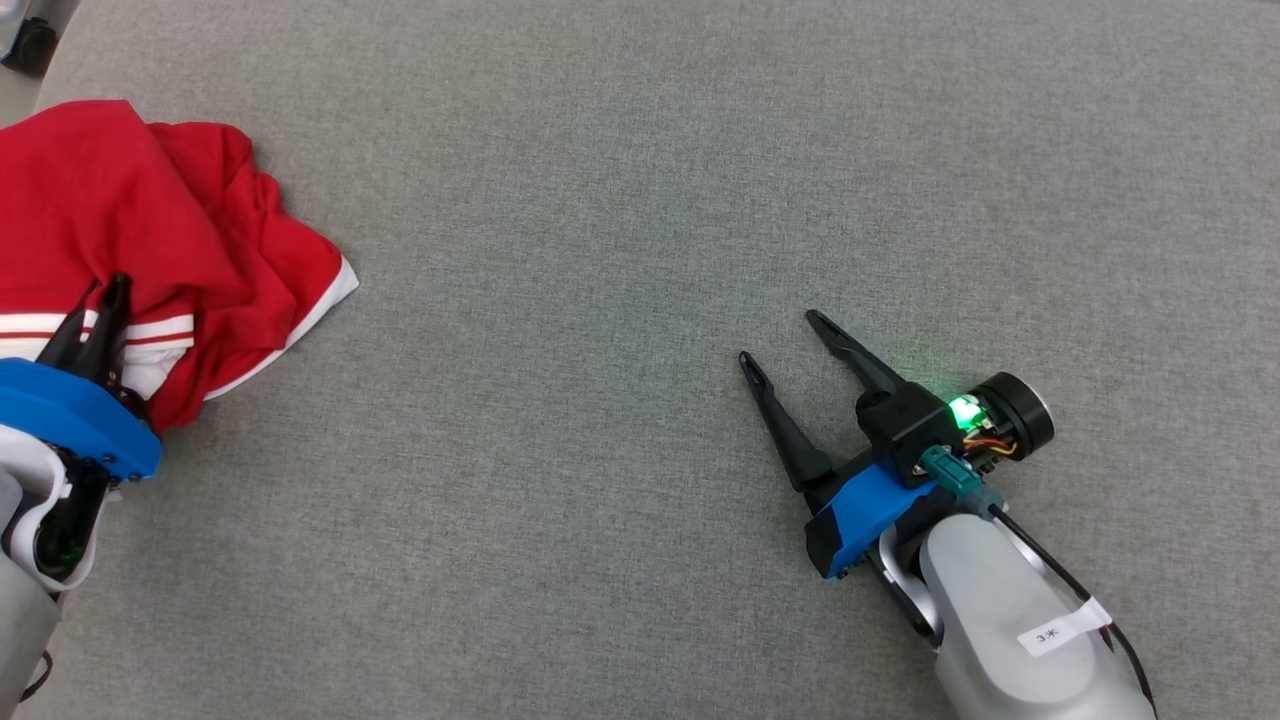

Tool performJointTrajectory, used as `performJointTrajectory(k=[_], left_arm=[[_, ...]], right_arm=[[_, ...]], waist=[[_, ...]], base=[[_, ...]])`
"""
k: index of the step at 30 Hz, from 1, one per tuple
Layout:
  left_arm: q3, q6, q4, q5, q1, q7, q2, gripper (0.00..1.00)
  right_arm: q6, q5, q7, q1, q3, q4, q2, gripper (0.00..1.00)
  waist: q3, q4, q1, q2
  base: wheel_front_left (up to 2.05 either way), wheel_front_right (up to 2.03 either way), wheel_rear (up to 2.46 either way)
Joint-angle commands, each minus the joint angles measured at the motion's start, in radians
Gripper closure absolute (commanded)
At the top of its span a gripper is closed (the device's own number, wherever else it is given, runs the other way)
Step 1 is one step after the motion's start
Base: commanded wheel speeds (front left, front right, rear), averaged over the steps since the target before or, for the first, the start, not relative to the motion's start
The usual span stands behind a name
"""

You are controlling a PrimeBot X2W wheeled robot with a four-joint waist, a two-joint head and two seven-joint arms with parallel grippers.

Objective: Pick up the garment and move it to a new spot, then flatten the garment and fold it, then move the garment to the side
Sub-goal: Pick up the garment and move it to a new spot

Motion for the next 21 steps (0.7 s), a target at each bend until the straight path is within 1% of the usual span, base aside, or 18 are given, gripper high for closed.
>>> performJointTrajectory(k=[1, 4, 6, 9, 10, 15, 16, 18, 21], left_arm=[[-0.010, 0.002, 0.005, -0.019, -0.021, -0.010, -0.006, 1.00], [-0.019, 0.002, -0.002, -0.012, -0.040, -0.023, 0.002, 1.00], [-0.005, 0.002, -0.016, -0.005, -0.058, -0.032, 0.006, 1.00], [0.087, 0.002, -0.077, 0.060, -0.077, -0.033, 0.013, 1.00], [0.164, 0.002, -0.133, 0.113, -0.056, -0.034, 0.003, 1.00], [0.311, 0.002, -0.291, 0.250, 0.009, -0.033, -0.040, 1.00], [0.311, 0.002, -0.291, 0.250, 0.009, -0.033, -0.040, 1.00], [0.356, 0.002, -0.354, 0.283, 0.039, -0.033, -0.069, 1.00], [0.379, 0.002, -0.442, 0.328, 0.082, -0.033, -0.117, 1.00]], right_arm=[[-0.002, -0.008, 0.005, 0.024, -0.020, 0.032, -0.028, 0.00], [-0.002, -0.008, 0.004, 0.027, -0.026, 0.031, -0.027, 0.00], [-0.002, 0.002, 0.004, 0.030, -0.029, 0.024, -0.026, 0.00], [-0.002, 0.021, 0.003, 0.041, -0.032, 0.005, -0.022, 0.00], [-0.002, 0.037, 0.003, 0.051, -0.034, -0.007, -0.019, 0.00], [-0.002, 0.084, 0.002, 0.091, -0.029, -0.023, -0.017, 0.00], [-0.002, 0.084, 0.002, 0.091, -0.029, -0.023, -0.017, 0.00], [-0.001, 0.104, 0.002, 0.113, -0.026, -0.029, -0.017, 0.00], [-0.001, 0.126, 0.002, 0.147, -0.029, -0.040, -0.017, 0.00]], waist=[[-0.002, 0.002, 0.0001, 0.0000], [-0.009, 0.006, 0.0001, 0.0000], [-0.022, 0.009, 0.0001, 0.0000], [-0.052, 0.012, 0.0001, 0.0000], [-0.079, 0.011, 0.0001, 0.0000], [-0.158, -0.014, 0.0001, 0.0000], [-0.158, -0.014, 0.0001, 0.0000], [-0.191, -0.033, 0.0001, 0.0000], [-0.236, -0.070, 0.0001, 0.0000]], base=[[0.00, 0.00, 0.00], [0.00, 0.00, 0.00], [0.00, 0.00, 0.00], [0.00, 0.00, 0.00], [0.00, 0.00, 0.00], [0.00, 0.00, 0.00], [0.00, 0.00, 0.00], [0.00, 0.00, 0.00], [0.00, 0.00, 0.00]])
